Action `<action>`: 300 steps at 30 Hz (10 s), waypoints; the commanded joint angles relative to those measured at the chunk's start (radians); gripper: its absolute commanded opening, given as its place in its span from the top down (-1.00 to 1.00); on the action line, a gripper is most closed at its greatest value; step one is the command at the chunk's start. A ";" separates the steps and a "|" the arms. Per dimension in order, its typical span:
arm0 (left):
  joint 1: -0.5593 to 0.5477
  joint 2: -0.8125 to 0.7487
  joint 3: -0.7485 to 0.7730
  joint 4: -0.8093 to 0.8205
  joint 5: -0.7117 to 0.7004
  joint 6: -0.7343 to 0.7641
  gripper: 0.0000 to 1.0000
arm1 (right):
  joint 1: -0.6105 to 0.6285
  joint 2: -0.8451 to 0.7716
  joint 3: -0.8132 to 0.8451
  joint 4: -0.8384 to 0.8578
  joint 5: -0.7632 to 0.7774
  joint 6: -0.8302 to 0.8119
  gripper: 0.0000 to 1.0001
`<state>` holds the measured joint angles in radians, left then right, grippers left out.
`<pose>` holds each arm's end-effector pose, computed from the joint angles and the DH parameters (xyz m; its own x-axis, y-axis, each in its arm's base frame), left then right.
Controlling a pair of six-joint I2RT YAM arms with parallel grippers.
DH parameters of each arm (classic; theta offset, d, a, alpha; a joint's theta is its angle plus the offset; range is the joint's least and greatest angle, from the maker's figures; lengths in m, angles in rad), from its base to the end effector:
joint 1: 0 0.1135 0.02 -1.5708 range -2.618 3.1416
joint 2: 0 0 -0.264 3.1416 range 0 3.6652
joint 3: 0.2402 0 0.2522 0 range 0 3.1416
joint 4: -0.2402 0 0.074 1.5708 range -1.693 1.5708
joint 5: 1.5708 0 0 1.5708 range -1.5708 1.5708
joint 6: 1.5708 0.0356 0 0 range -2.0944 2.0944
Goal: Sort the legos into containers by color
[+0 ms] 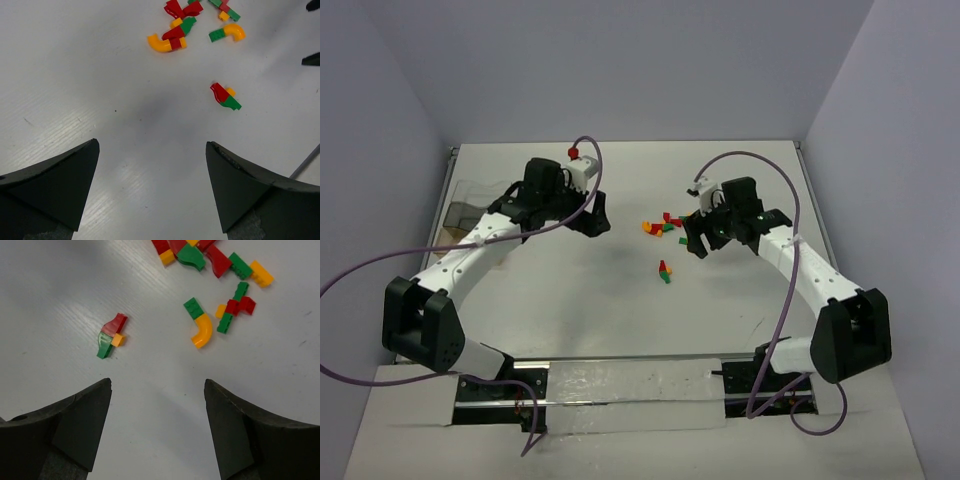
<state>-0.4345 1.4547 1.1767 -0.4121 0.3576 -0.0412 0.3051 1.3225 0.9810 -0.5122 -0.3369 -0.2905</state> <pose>0.2889 -0.1478 0.2979 -0.6033 0.2374 -0.7614 0.6149 0.7465 -0.2544 0.2604 0.0944 0.2628 -0.5482 -0.4561 -0.7010 -0.6761 0.7351 0.0505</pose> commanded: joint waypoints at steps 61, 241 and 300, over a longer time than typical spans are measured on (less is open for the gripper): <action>0.259 0.087 0.046 -0.018 0.286 0.091 -0.92 | 0.215 0.484 0.195 -0.187 -0.168 -0.940 -0.10; 0.526 0.084 0.060 0.015 0.653 -0.170 -0.23 | 0.449 0.364 0.464 0.216 -0.162 -0.093 1.00; 0.651 -0.048 -0.038 -0.144 0.453 -0.134 1.00 | 0.521 0.361 0.373 0.270 0.164 -0.160 1.00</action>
<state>0.0824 1.4747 1.0623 -0.4004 0.9740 -0.3207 0.8347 1.7060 1.3832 -0.2808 -0.2288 -0.4418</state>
